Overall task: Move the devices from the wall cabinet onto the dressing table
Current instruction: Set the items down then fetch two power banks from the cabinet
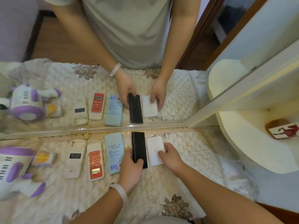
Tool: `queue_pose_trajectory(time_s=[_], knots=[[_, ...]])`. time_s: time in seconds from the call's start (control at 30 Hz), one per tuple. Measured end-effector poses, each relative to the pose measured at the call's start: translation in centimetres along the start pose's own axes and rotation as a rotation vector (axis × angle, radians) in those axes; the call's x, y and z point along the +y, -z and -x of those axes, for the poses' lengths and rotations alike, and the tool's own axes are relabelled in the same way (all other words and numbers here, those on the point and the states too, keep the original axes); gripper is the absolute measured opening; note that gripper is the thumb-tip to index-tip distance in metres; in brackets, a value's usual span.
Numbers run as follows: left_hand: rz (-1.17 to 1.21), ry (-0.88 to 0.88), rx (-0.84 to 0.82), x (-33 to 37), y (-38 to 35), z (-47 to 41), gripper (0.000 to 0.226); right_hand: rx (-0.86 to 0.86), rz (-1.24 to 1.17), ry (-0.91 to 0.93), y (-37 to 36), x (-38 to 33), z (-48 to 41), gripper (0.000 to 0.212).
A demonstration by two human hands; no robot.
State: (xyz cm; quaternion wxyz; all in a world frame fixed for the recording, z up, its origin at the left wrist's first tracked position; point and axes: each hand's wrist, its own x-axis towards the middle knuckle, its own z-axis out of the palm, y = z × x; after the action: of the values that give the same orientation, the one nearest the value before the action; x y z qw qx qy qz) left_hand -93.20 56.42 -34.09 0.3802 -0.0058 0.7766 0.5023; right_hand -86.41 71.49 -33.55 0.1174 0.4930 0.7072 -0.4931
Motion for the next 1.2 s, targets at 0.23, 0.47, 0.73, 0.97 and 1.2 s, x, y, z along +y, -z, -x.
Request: queue_pose_trajectory(time_s=[0.23, 0.47, 0.73, 0.97, 1.2], knots=[[-0.188, -0.073, 0.097, 0.7, 1.0, 2.5, 0.046, 0.005, 0.116, 0.073, 2.8, 0.1, 0.4, 0.037], [-0.616, -0.347, 0.239, 2.1, 1.7, 5.9, 0.042, -0.054, 0.336, 0.392, 5.7, -0.6, 2.2, 0.042], [-0.958, -0.303, 0.565, 1.9, 2.6, 11.7, 0.051, -0.076, 0.733, 0.963, 7.8, -2.4, 5.3, 0.055], [-0.986, -0.139, 0.766, 0.0, 2.9, 19.9, 0.05, -0.187, 0.796, 1.396, 5.9, -3.4, 10.9, 0.048], [-0.976, -0.072, 0.972, -2.5, 4.5, 30.2, 0.047, -0.304, 0.817, 1.758, 2.5, -4.4, 18.1, 0.047]])
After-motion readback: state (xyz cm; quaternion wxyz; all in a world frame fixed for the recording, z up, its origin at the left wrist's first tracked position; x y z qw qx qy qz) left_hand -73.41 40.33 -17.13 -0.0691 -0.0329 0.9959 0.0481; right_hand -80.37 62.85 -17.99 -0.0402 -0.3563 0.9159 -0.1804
